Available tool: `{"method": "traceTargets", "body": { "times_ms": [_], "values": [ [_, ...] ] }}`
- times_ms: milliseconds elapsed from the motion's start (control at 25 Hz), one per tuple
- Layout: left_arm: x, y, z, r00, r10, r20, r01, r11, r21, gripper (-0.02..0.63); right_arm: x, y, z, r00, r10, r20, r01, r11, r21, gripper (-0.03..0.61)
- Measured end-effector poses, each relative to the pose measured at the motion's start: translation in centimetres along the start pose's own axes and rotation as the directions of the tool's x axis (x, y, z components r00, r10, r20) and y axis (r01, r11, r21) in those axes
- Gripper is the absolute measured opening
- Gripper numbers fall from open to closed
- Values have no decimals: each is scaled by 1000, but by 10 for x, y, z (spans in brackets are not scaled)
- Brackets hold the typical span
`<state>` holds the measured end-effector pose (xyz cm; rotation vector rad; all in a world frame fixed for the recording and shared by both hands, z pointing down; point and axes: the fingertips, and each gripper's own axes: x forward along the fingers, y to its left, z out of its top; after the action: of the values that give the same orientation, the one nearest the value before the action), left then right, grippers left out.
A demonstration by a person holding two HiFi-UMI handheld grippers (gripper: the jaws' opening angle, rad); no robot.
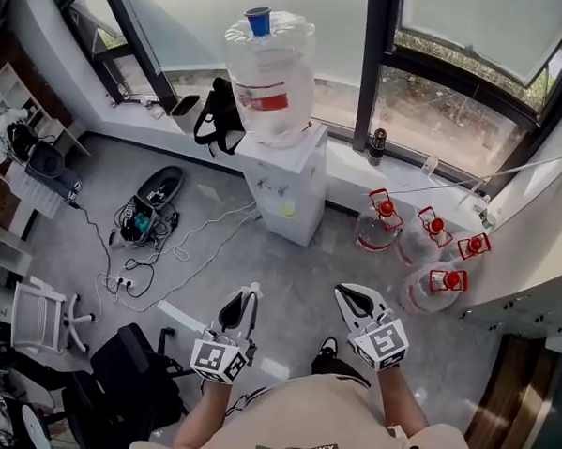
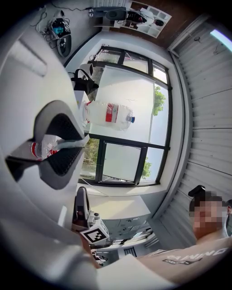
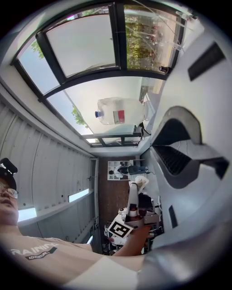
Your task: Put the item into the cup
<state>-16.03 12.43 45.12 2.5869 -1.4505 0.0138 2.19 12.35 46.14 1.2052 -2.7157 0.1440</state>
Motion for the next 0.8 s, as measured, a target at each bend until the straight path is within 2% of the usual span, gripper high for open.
{"method": "traceTargets", "body": {
  "times_ms": [240, 480, 800],
  "values": [
    [54, 4, 16, 998, 56, 15, -56, 998, 15, 57, 26, -60, 11, 998, 51, 41, -52, 999, 15, 12],
    [91, 15, 8, 995, 97, -5, -97, 995, 2, 57, 55, -91, 9, 995, 93, 45, -95, 995, 36, 12],
    [139, 48, -3, 998, 36, -43, -36, 999, 1, 57, 101, -106, -6, 996, 84, 7, -85, 992, 92, 12]
  ]
}}
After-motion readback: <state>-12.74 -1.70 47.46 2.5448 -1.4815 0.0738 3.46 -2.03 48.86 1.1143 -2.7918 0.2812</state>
